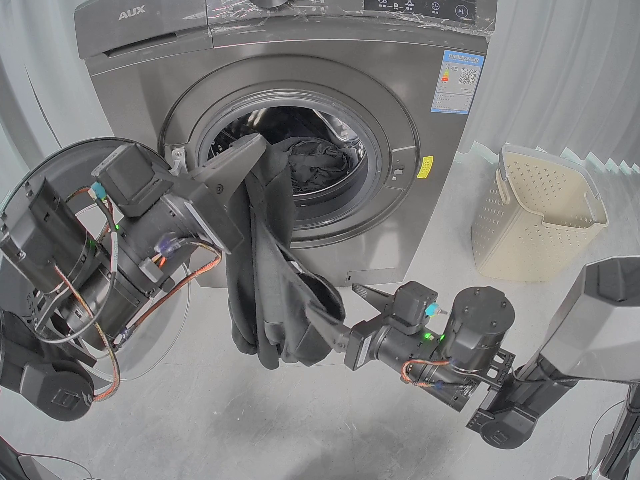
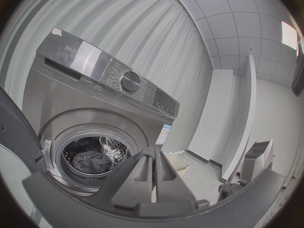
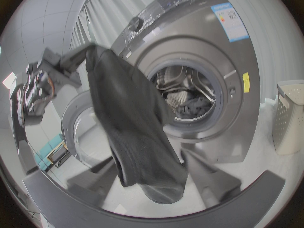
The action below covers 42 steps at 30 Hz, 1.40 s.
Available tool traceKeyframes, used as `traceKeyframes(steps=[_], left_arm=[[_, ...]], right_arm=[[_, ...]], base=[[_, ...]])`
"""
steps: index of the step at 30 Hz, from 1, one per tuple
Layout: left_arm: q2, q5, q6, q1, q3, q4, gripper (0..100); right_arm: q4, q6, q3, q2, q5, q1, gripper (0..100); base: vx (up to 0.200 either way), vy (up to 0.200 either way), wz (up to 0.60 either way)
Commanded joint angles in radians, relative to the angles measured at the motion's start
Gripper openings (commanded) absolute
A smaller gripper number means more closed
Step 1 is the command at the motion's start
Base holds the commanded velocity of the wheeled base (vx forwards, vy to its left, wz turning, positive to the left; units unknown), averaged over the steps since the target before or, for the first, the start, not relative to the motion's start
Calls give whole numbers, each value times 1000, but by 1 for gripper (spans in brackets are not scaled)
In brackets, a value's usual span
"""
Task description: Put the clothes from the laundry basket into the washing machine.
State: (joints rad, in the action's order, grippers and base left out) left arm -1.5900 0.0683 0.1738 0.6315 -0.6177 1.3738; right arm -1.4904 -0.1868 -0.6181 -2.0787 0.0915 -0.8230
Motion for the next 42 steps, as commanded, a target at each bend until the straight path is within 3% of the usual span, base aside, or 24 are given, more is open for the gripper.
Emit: traceKeyframes(steps=[1,18,28,40,41,42], left_arm=[[4,-1,1,2,-4,1,0],[8,-1,1,17,-1,1,0],[22,2,0,24,-1,1,0],[41,8,1,40,-4,1,0],[41,8,3,40,-4,1,0],[39,8,3,40,-4,1,0]], right_arm=[[1,4,9,-86,-3,4,100],[1,40,-219,-248,-44,35,100],[32,43,-391,-314,-52,125,100],[29,64,-583,-429,-68,123,100],[27,64,-586,-429,-68,123,0],[25,63,-594,-428,-67,123,0]], base=[[0,0,0],[0,0,0],[0,0,0],[0,0,0],[0,0,0],[0,0,0]])
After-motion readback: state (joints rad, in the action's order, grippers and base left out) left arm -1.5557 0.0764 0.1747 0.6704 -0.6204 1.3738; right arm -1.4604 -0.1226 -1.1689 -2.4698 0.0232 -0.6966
